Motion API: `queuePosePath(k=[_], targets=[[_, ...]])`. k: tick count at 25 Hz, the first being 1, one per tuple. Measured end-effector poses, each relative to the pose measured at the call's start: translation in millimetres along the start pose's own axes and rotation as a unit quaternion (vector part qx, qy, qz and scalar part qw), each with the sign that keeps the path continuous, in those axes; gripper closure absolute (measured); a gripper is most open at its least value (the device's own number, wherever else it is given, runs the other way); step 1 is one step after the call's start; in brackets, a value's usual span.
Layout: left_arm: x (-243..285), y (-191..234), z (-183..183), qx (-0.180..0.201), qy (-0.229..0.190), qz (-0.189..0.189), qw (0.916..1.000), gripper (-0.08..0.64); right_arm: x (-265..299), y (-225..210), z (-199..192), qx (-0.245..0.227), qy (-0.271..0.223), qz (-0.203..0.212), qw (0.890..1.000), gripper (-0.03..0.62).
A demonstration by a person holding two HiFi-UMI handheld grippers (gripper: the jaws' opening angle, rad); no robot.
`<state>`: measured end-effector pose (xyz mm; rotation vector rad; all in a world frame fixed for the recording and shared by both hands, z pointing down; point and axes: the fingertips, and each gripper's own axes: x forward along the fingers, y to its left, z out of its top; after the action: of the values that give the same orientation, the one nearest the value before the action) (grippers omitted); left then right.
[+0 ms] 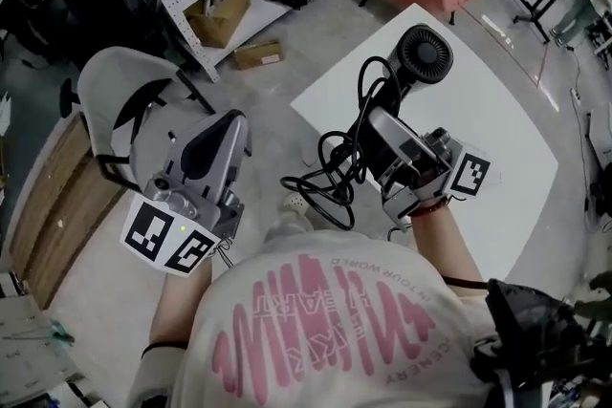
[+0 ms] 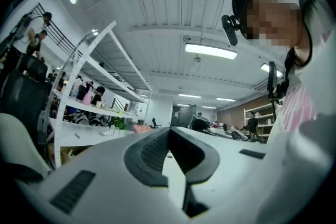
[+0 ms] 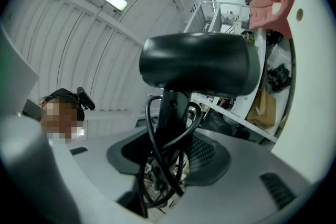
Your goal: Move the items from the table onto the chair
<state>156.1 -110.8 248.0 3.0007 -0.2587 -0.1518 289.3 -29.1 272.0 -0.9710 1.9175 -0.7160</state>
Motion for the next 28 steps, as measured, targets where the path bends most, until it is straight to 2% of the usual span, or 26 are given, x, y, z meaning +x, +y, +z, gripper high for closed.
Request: queuePosePath(k=[3,6,9,16,22,28], targets=[[-38.3,1.8,-9.4,-0.013,-0.020,0.042,0.9988,0.551,5.1,-2.7,-28.9,0.009,0.024,0.016,1.000,0.407],[-74.0,3.1,-10.7,-0.011,-0.039,0.103,0.9939,0.551,18.3,-5.9,-50.1,0.023,0.071,0.041,0.996,0.408],[-100.8,6.9,-4.5,-0.010,-0.048,0.147,0.9880,0.551,34.4,-1.7,-66.5,0.030,0.106,0.055,0.992,0.408],[-197.3,42.6,17.9,-0.010,-0.087,0.255,0.9630,0.551,102.0,12.6,-135.4,0.042,0.191,0.099,0.976,0.408],[-242.4,63.0,21.5,-0.020,-0.104,0.317,0.9424,0.551,143.0,5.9,-173.8,0.051,0.245,0.115,0.961,0.408],[-315.1,126.0,32.8,-0.018,-0.108,0.357,0.9276,0.551,213.8,-19.5,-238.0,0.073,0.282,0.111,0.950,0.408]])
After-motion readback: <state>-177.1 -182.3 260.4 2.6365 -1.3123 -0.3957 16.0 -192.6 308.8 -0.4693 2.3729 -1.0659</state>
